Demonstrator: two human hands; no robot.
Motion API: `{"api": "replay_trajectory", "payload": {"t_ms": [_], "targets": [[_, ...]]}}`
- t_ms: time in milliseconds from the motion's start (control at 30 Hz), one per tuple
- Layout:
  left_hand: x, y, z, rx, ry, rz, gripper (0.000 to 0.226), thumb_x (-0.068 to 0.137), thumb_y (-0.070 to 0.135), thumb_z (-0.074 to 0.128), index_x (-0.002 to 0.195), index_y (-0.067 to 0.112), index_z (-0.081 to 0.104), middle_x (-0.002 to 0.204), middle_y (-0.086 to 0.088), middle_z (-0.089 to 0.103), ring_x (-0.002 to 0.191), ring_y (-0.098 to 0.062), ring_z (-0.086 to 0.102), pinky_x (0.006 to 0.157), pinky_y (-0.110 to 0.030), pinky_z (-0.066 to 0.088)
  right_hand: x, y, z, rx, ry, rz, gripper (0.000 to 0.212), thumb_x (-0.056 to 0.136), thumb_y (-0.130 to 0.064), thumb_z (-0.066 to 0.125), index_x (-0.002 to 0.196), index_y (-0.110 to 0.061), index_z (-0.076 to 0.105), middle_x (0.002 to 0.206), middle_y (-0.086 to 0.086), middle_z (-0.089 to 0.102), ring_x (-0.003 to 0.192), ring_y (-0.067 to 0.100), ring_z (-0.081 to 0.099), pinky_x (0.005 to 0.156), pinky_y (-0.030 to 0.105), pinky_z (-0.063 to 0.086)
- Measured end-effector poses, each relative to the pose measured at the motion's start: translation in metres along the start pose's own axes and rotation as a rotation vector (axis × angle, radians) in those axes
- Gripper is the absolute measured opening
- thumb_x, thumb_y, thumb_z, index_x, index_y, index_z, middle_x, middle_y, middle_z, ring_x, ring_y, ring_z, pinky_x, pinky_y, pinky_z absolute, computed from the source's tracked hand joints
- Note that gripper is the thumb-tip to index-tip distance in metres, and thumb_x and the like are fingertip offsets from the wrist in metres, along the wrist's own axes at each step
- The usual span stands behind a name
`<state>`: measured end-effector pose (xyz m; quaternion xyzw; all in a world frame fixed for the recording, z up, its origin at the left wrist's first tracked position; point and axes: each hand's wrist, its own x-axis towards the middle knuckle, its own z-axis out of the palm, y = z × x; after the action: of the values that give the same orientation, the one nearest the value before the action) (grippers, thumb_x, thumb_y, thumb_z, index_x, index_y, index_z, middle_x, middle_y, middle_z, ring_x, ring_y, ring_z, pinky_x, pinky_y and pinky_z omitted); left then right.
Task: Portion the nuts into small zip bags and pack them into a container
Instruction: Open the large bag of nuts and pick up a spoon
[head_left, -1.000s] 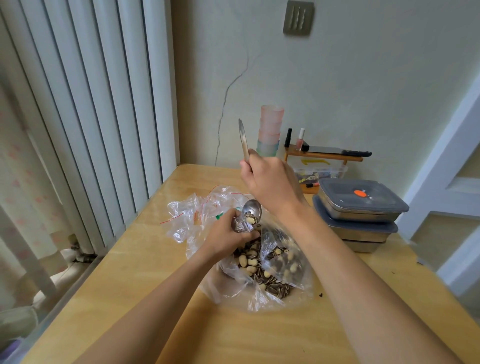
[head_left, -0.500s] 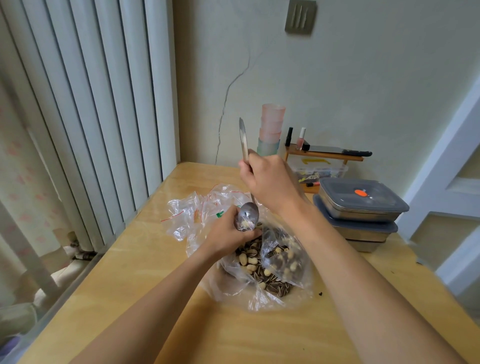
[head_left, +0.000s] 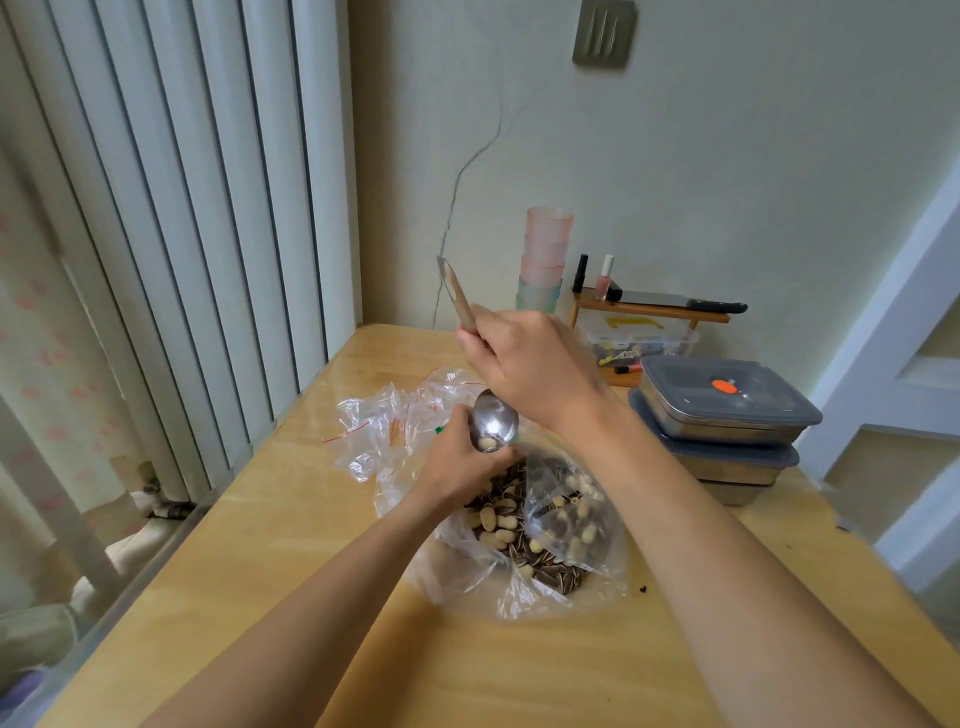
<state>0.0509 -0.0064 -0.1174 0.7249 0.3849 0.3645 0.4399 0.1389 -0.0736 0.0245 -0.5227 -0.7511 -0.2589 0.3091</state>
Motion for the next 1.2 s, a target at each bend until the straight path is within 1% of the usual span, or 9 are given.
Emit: {"api": "replay_trajectory", "payload": {"t_ms": [133, 333, 467, 600, 700, 933, 1000, 1100, 1200], "targets": [[-0.002, -0.004, 0.000, -0.004, 0.043, -0.018, 0.052, 0.076, 0.043, 0.086, 0.103, 0.013, 0.053, 0.077, 0.008, 0.050, 0.063, -0.006, 0.044, 0.053, -0.017, 0.034, -0.005, 0.001, 0.002, 0.017, 0.036, 0.044, 0.015, 0.101, -0.017, 0.060, 0.092, -0.005, 0.064, 0.062, -0.006, 0.045, 0.050, 0.022, 0.038, 0.051, 0.027, 0.029], [0.000, -0.004, -0.007, 0.000, -0.036, -0.074, 0.044, 0.078, 0.038, 0.083, 0.103, 0.018, 0.053, 0.090, -0.004, 0.063, 0.072, -0.018, 0.059, 0.061, -0.032, 0.047, -0.011, 0.005, 0.004, 0.044, 0.096, 0.160, 0.021, 0.103, -0.017, 0.058, 0.087, -0.005, 0.063, 0.059, -0.001, 0.051, 0.047, 0.025, 0.047, 0.048, 0.026, 0.032], [-0.005, -0.006, -0.017, 0.186, -0.060, -0.054, 0.037, 0.082, 0.032, 0.078, 0.105, 0.013, 0.055, 0.088, -0.002, 0.064, 0.075, -0.017, 0.059, 0.063, -0.029, 0.045, -0.025, 0.016, 0.011, 0.027, 0.092, 0.265, 0.029, 0.106, -0.019, 0.051, 0.079, -0.011, 0.056, 0.057, -0.002, 0.048, 0.045, 0.020, 0.048, 0.044, 0.022, 0.027], [-0.009, -0.003, -0.019, 0.410, -0.092, 0.039, 0.039, 0.084, 0.030, 0.075, 0.109, 0.009, 0.054, 0.092, -0.006, 0.063, 0.077, -0.020, 0.055, 0.059, -0.027, 0.040, -0.046, 0.026, 0.024, 0.071, -0.007, 0.363, 0.035, 0.107, -0.027, 0.047, 0.079, -0.008, 0.058, 0.063, 0.007, 0.060, 0.055, 0.027, 0.059, 0.053, 0.044, 0.050], [-0.011, -0.003, -0.016, 0.445, -0.069, 0.080, 0.034, 0.086, 0.026, 0.071, 0.108, 0.007, 0.053, 0.094, -0.011, 0.064, 0.084, -0.028, 0.061, 0.070, -0.042, 0.049, -0.059, 0.028, 0.022, 0.062, -0.068, 0.424, 0.036, 0.107, -0.029, 0.047, 0.083, -0.007, 0.062, 0.069, 0.009, 0.063, 0.060, 0.028, 0.061, 0.057, 0.048, 0.054], [-0.012, 0.012, -0.012, 0.519, 0.013, 0.322, 0.020, 0.090, 0.021, 0.065, 0.101, 0.010, 0.052, 0.098, -0.004, 0.059, 0.087, -0.021, 0.054, 0.071, -0.033, 0.046, -0.061, 0.034, -0.008, -0.265, -0.047, 0.383, 0.027, 0.108, -0.021, 0.047, 0.093, -0.008, 0.065, 0.077, 0.009, 0.067, 0.065, 0.031, 0.067, 0.056, 0.038, 0.055], [-0.009, 0.018, -0.013, 0.521, 0.035, 0.355, 0.022, 0.089, 0.022, 0.067, 0.100, 0.011, 0.052, 0.098, -0.004, 0.059, 0.088, -0.022, 0.053, 0.072, -0.035, 0.047, -0.059, 0.038, -0.014, -0.380, -0.046, 0.446, 0.023, 0.107, -0.017, 0.048, 0.097, -0.007, 0.065, 0.084, 0.013, 0.070, 0.072, 0.037, 0.069, 0.057, 0.036, 0.048], [-0.008, 0.020, -0.014, 0.515, 0.002, 0.353, 0.023, 0.089, 0.024, 0.068, 0.101, 0.014, 0.051, 0.101, -0.003, 0.062, 0.087, -0.020, 0.056, 0.072, -0.035, 0.050, -0.059, 0.042, -0.017, -0.397, 0.070, 0.479, 0.022, 0.106, -0.014, 0.051, 0.091, -0.005, 0.064, 0.076, 0.015, 0.067, 0.064, 0.037, 0.067, 0.051, 0.035, 0.044], [-0.010, 0.017, -0.015, 0.406, -0.052, 0.297, 0.022, 0.090, 0.026, 0.071, 0.098, 0.019, 0.051, 0.102, -0.002, 0.066, 0.082, -0.017, 0.063, 0.069, -0.031, 0.053, -0.060, 0.029, -0.011, -0.234, 0.298, 0.386, 0.025, 0.103, -0.010, 0.055, 0.080, -0.004, 0.062, 0.058, 0.006, 0.057, 0.043, 0.018, 0.050, 0.041, 0.023, 0.033]]}}
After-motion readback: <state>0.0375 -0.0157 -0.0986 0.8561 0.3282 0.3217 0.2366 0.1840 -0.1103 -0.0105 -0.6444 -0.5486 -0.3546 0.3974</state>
